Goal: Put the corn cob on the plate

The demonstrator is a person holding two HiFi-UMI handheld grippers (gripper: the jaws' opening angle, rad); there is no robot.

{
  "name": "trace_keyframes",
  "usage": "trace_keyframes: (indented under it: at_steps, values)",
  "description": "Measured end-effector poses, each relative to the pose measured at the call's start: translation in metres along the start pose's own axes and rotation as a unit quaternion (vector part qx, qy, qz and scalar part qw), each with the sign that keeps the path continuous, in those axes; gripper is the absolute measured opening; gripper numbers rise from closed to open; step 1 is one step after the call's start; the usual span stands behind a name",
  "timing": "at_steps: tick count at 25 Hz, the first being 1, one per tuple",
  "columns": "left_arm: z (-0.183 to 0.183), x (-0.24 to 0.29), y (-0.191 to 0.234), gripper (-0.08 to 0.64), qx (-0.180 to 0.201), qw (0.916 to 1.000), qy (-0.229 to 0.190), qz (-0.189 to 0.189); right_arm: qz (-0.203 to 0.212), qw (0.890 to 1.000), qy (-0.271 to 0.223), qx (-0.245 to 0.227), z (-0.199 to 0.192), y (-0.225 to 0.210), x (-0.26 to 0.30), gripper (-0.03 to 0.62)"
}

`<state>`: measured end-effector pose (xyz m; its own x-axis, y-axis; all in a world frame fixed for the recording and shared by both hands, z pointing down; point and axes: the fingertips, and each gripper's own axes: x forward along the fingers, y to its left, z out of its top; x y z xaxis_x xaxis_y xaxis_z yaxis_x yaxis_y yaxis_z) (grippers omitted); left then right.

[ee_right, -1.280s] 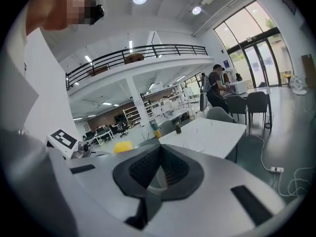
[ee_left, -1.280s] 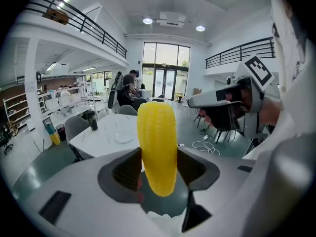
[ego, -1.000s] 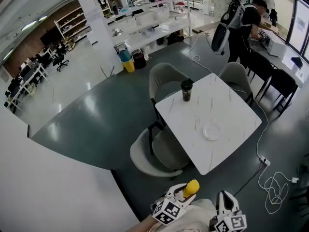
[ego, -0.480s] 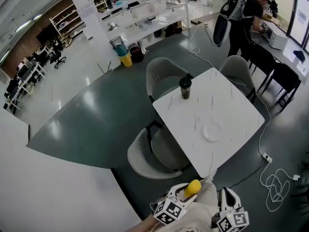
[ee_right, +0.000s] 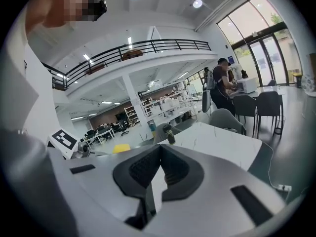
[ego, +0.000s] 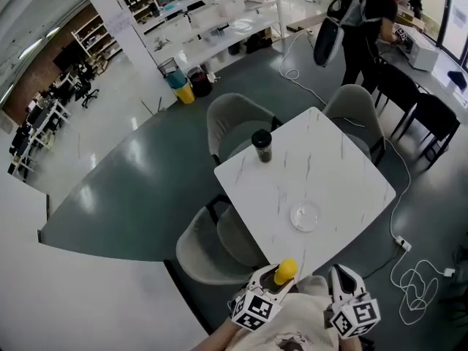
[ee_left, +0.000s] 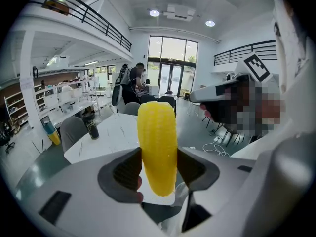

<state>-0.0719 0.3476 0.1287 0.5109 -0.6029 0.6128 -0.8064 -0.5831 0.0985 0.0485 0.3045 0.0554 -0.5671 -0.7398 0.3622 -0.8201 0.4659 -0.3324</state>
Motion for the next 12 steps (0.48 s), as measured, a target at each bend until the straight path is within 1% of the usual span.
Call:
trace_keyframes:
  at_steps: [2,6,9,12]
  values:
    - [0.017,0.015,0.004,0.227,0.002,0.9999,0.0,0.013,0.016,1.0,0.01,-0.002,0.007,-0.015,0.014,0.005]
    - [0.037,0.042,0.005,0.227,-0.005,0.9994,0.014,0.03,0.048,0.999,0.018,-0.01,0.023,-0.037,0.027,0.005]
    - [0.053,0.061,0.011,0.227,-0.011,0.9987,0.022,0.044,0.066,0.998,0.022,-0.012,0.04,-0.056,0.039,0.003]
    - [0.062,0.086,0.021,0.227,-0.009,0.997,0.04,0.065,0.073,0.997,0.028,-0.005,0.045,-0.083,0.055,0.005]
